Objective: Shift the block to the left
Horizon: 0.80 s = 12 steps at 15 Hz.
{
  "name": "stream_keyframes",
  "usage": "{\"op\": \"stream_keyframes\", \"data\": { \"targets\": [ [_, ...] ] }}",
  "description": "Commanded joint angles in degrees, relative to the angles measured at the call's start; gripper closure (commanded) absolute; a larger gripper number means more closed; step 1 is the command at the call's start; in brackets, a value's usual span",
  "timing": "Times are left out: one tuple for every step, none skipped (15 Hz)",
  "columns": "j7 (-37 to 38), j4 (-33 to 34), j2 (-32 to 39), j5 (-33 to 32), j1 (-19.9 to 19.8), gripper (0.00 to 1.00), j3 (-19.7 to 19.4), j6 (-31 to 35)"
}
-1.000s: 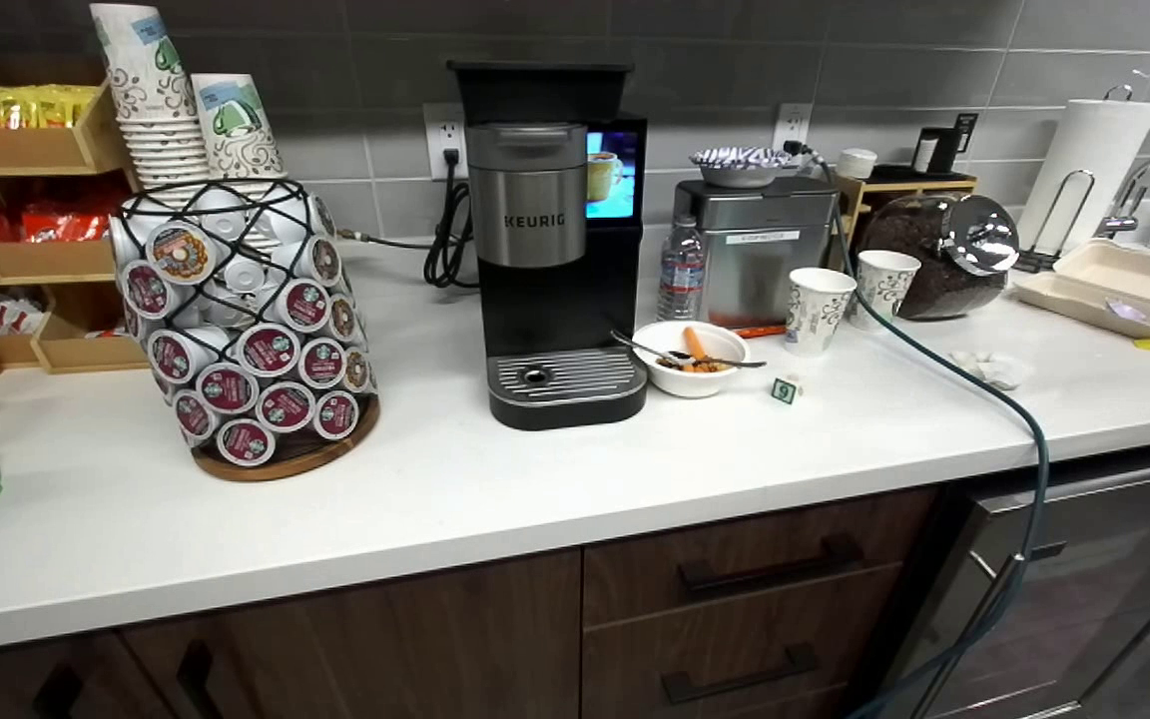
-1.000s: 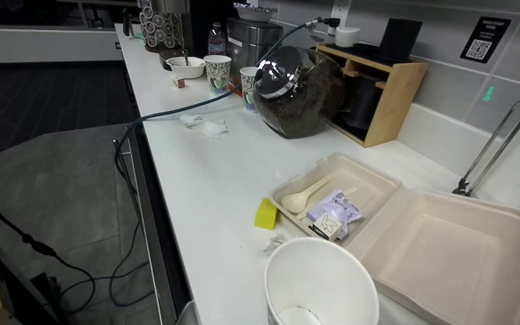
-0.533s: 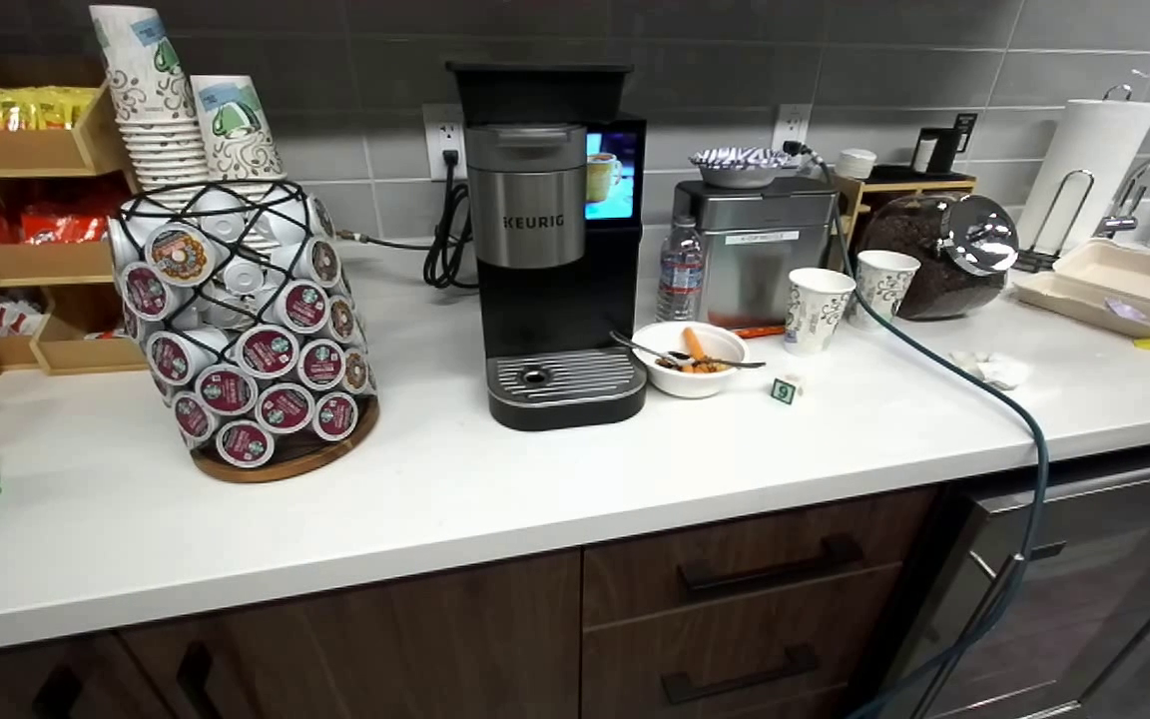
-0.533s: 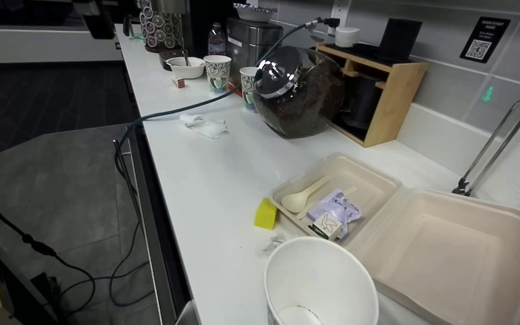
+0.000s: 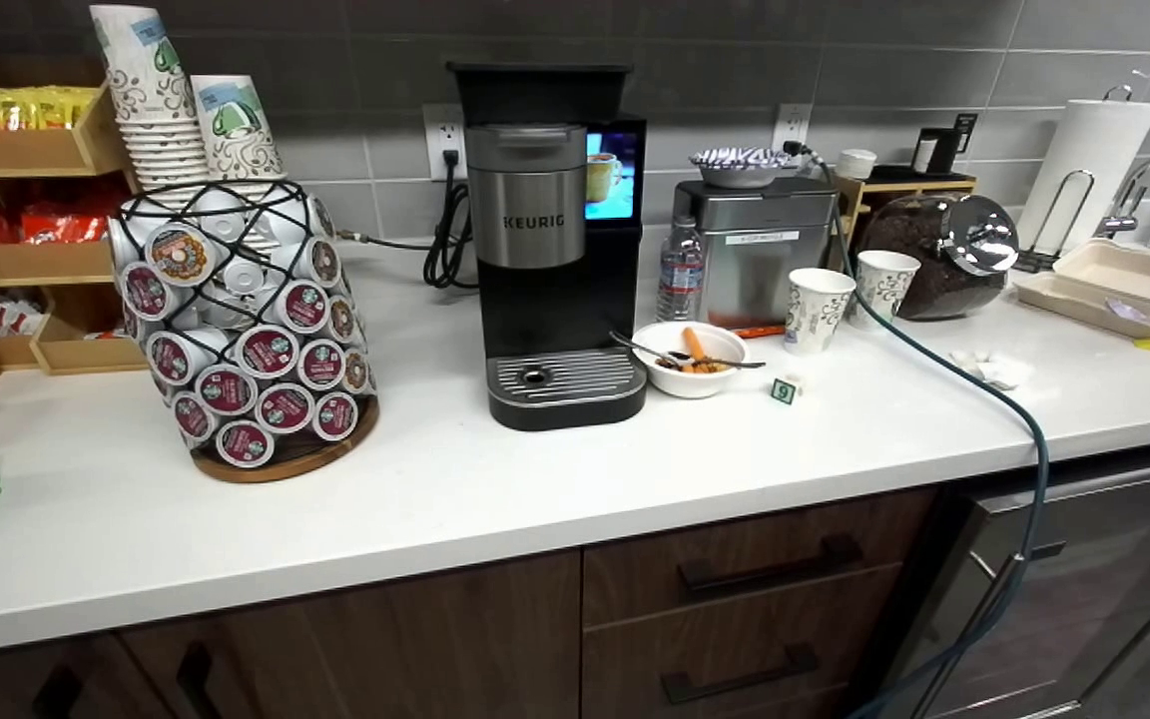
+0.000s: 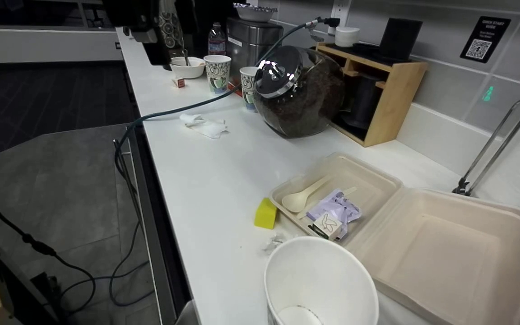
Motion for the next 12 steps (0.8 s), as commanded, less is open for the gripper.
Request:
{"op": "stream_keyframes", "data": {
  "targets": [
    [2.36,-0.44,0.32,-0.42,-1.10,0.00,1.56,2.03],
    [6.41,1.48,3.67,2.14,-1.27,0.00,1.45,5.85],
    [7.76,3.53,6.06,3.43,-1.39,0.00,1.18,6.89],
    [9.18,5.97,9.08,5.23,-1.47,0.00,0.79,8.64],
    [10.90,7.64,11.54,6.48,-1.71,0.00,0.75,10.62],
    [12.69,9.52,14.22,7.73,-2.06,0.00,0.83,12.63],
    [15.02,11.15,16.56,8.11,-2.49,0.00,1.00,14.47],
    [16.42,13.33,19.16,6.80,-3.03,0.00,0.91,15.07],
    [14.49,15.48,21.09,6.10,-3.81,0.00,0.83,14.61],
    [7.77,17.99,22.43,5.15,-5.27,0.00,1.07,9.88],
    [4.28,20.38,24.05,5.34,-6.74,0.00,1.44,6.90],
    [-1.52,22.02,24.83,7.92,-8.90,0.00,2.38,4.41]
  ]
}}
